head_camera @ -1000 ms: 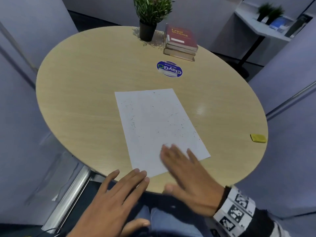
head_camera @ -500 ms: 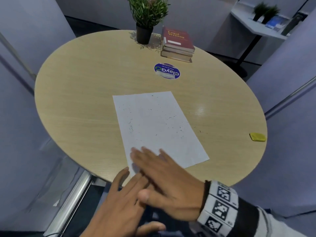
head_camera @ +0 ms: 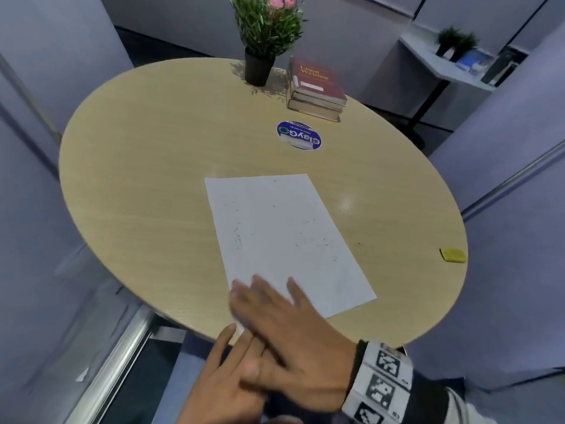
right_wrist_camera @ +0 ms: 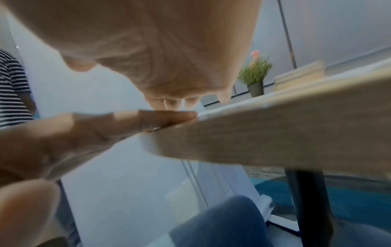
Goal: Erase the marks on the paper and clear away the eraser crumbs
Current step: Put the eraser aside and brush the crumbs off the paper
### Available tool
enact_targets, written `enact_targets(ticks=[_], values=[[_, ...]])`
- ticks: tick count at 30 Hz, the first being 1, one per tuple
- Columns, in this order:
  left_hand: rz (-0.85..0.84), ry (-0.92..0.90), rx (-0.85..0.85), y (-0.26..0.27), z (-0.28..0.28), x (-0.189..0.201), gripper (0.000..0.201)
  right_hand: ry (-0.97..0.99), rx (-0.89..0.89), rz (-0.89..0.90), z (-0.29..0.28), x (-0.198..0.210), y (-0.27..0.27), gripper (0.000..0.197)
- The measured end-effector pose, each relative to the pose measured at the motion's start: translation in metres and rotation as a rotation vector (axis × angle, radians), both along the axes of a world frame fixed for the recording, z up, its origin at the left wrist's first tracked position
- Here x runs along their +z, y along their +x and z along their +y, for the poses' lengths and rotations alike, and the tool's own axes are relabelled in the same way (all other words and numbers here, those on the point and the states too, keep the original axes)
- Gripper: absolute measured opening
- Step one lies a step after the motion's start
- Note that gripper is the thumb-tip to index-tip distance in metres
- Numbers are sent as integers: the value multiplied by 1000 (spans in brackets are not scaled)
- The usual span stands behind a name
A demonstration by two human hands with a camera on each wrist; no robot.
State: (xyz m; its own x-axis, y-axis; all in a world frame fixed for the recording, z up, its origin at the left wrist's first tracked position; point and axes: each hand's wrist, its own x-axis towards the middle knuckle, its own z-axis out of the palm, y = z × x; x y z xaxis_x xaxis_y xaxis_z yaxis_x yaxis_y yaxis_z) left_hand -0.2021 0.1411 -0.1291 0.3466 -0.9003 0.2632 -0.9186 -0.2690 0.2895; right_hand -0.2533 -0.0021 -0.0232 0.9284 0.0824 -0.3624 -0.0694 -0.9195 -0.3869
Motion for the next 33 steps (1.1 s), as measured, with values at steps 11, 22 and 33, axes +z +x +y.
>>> enact_targets(ticks=[11,22,33], values=[[-8,55,-12,-1,4,6,89,-309,-341,93,-102,-7,-24,90],[50,-16,-59,6,8,18,72,-317,-461,156,-128,-2,-15,107],[19,-26,20,31,4,14,45,-106,244,58,3,6,48,75]])
